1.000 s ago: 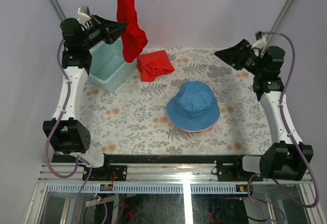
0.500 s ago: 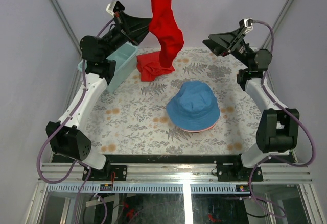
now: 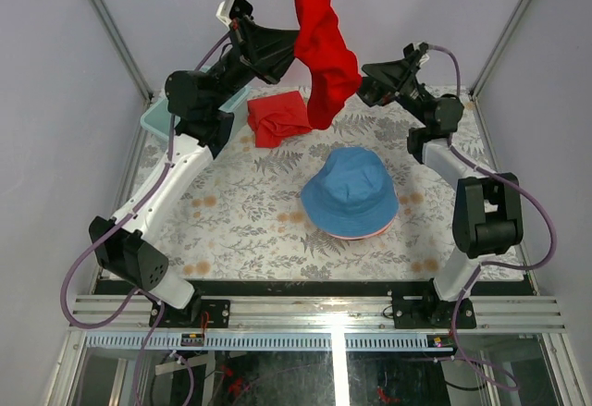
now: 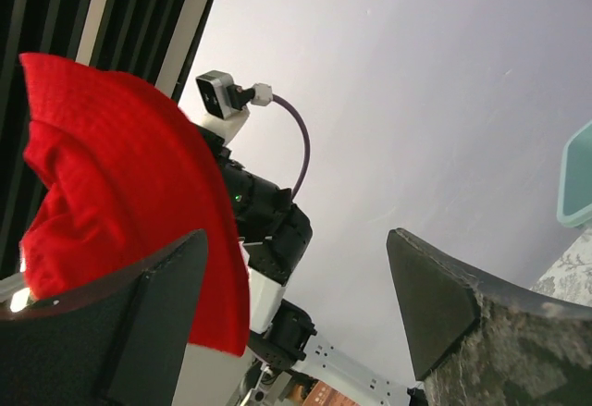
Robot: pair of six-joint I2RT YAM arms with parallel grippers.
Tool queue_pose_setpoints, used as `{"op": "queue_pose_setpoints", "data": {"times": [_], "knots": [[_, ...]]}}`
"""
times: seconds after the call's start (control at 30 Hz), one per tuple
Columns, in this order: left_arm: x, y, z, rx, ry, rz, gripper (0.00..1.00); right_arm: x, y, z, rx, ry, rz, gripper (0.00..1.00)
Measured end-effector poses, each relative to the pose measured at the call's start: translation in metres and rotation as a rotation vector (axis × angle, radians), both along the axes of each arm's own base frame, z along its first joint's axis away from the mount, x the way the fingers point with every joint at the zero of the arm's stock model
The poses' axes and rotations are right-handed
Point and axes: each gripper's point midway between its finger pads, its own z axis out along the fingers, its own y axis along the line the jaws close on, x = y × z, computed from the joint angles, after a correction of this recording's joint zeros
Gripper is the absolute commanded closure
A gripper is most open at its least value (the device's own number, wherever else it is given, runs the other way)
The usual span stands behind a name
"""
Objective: Stack the hats
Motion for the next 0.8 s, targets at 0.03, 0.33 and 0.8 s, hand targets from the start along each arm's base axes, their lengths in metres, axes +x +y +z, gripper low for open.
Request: {"op": "queue_pose_setpoints", "data": {"times": [0.03,0.33,0.8], "knots": [[-0.001,-0.003,0.0,-0.003,0.002,-0.007,1.0,0.0,0.004,-0.001,0.0,0.0,0.007,0.15],[0.008,-0.024,-0.013,-0.013,0.051,-0.036,1.0,0.01,0.028,0.002,0.038,-0.001,0.027,0.14],[0.032,-0.035,-0.055,-0.037,0.064,-0.021,1.0,0.013,0.046,0.007,0.151,0.033,0.073,0.27]]}}
